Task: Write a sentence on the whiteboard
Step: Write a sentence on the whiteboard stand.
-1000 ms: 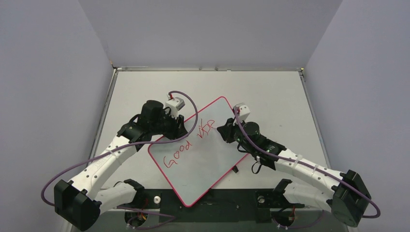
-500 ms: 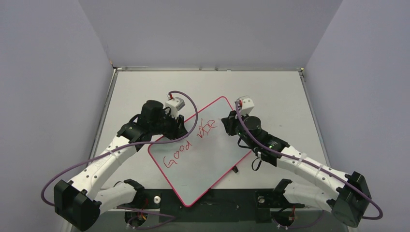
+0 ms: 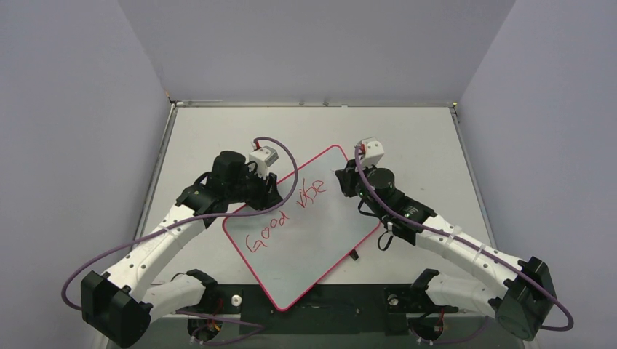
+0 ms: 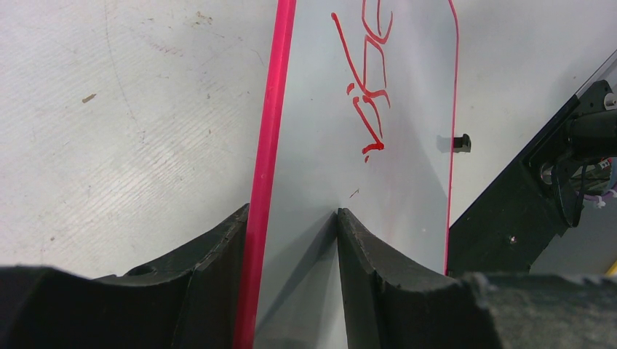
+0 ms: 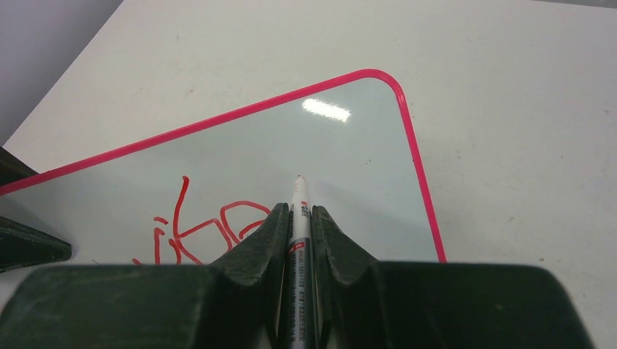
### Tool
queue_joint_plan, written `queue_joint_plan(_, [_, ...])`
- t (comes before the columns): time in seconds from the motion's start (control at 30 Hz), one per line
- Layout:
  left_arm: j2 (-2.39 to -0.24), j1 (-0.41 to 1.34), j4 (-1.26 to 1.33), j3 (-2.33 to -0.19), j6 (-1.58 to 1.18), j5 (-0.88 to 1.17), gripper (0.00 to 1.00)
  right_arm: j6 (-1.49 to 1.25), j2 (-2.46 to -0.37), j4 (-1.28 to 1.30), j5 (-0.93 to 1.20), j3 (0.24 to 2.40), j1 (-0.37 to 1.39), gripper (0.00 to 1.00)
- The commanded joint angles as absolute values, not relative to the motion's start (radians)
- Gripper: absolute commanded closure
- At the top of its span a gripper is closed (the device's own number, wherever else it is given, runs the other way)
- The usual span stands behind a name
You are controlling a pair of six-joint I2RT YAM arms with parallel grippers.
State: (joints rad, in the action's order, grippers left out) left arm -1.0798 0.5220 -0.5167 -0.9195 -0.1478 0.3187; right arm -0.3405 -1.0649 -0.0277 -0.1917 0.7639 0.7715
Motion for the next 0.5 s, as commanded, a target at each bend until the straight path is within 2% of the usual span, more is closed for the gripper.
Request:
queue_joint_plan(0.0, [-1.042, 0.514, -0.467, -0.925, -0.084, 0.234, 1.0, -0.313, -1.05, -0.086, -0.136, 0.768, 0.764, 1.0])
queue_joint_plan(0.47, [-1.025, 0.514, -0.456, -0.921, -0.079, 0.264, 1.0, -0.362, -1.066, -0.161, -0.097, 0.717, 0.728, 1.0])
